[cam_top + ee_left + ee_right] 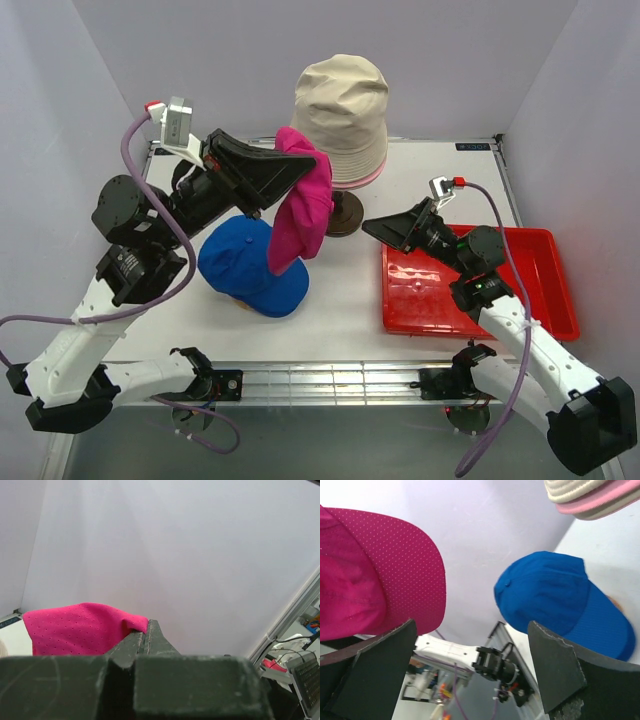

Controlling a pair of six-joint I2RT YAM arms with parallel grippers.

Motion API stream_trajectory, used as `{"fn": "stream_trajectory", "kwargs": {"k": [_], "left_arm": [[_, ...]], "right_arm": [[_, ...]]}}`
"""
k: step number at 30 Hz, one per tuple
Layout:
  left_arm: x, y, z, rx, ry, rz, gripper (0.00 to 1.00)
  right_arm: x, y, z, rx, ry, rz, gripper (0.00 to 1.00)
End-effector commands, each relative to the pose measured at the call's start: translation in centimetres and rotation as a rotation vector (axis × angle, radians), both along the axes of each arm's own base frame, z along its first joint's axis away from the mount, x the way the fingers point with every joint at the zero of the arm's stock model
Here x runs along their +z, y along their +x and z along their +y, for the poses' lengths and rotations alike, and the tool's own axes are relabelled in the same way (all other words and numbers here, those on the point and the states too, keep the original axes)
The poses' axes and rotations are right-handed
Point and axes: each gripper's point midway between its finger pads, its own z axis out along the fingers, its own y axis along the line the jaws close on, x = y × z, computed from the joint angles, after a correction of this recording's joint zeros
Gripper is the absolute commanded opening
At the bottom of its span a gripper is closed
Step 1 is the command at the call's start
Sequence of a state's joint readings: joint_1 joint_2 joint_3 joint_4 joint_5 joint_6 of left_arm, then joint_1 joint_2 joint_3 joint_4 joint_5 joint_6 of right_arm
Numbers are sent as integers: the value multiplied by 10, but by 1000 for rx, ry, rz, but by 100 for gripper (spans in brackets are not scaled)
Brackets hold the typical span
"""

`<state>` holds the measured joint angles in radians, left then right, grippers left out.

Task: Stack the hats

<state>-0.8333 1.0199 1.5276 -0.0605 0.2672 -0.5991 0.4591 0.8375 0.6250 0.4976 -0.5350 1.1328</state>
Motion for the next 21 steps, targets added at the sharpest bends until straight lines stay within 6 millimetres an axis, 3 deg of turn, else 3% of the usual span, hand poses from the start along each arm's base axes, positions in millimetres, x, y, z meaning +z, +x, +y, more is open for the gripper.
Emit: {"fn": "stream_trajectory", "kwargs": {"k": [1, 5, 10, 17, 21], "left_arm": [[26, 1, 3, 6, -72, -7, 0], [31, 7, -2, 6, -83, 0, 0], [37, 13, -11, -6, -112, -2, 0], [44, 21, -24, -29, -124, -9, 0], [45, 24, -28, -34, -124, -10, 0]], "right_arm": [[70, -34, -11, 123, 305, -163, 97], [76, -32, -15, 131, 395, -146, 98], [81, -30, -6, 142, 441, -102, 98], [66, -26, 4, 141, 440, -37, 98], [69, -28, 6, 162, 469, -41, 98]]}}
